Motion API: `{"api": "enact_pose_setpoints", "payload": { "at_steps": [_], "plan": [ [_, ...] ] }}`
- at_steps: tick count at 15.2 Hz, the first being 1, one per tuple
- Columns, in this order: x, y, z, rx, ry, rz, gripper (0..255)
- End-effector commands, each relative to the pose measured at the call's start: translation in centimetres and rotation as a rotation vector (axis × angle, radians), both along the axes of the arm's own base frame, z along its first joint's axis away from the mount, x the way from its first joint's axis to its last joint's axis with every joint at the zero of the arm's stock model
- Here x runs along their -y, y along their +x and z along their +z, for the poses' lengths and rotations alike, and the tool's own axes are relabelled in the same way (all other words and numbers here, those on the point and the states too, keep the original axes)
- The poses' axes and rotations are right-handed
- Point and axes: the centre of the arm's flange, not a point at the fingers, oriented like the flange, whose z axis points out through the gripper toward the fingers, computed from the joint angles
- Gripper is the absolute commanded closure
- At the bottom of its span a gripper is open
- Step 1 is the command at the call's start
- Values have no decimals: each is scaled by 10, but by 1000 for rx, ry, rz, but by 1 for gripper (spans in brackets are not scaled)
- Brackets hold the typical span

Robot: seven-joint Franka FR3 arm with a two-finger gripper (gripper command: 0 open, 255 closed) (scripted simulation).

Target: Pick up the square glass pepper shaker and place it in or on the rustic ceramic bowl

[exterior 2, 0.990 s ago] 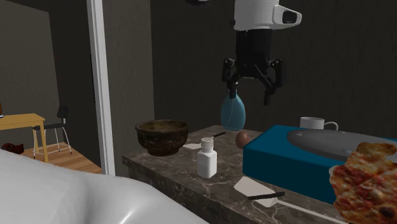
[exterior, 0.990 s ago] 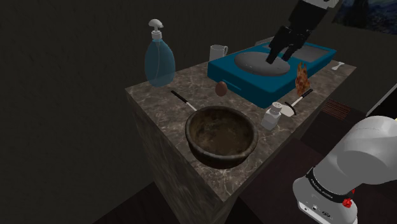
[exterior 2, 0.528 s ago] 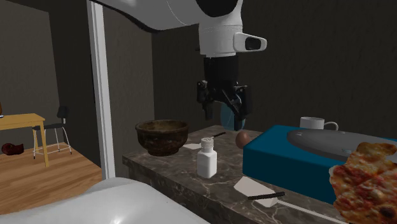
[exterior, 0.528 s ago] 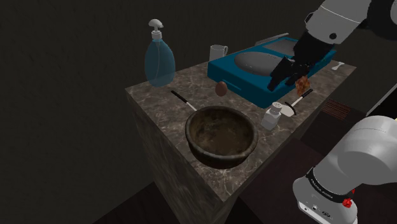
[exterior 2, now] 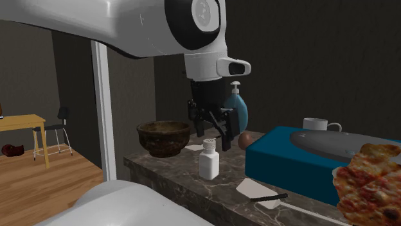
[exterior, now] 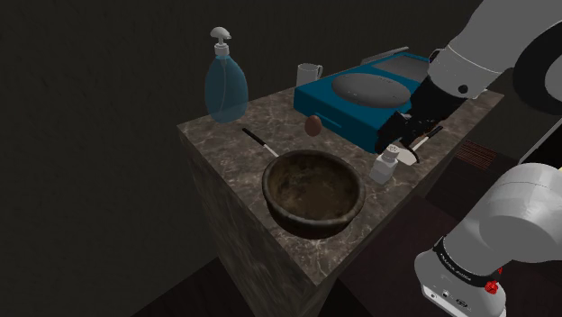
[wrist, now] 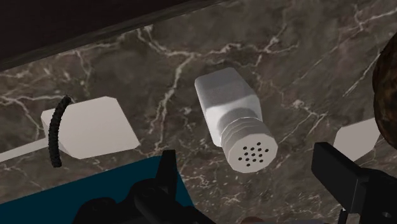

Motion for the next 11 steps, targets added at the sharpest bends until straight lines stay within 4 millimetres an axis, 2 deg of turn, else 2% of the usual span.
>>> {"api": "enact_pose_setpoints", "payload": {
  "at_steps": [1, 2, 10, 11],
  "plan": [
    [-1, 3, -10, 0, 0, -1, 0],
    [-2, 5, -18, 0, 0, -1, 0],
    [-2, 5, -18, 0, 0, -1, 0],
    [-2, 5, -18, 0, 0, -1, 255]
  ]
}}
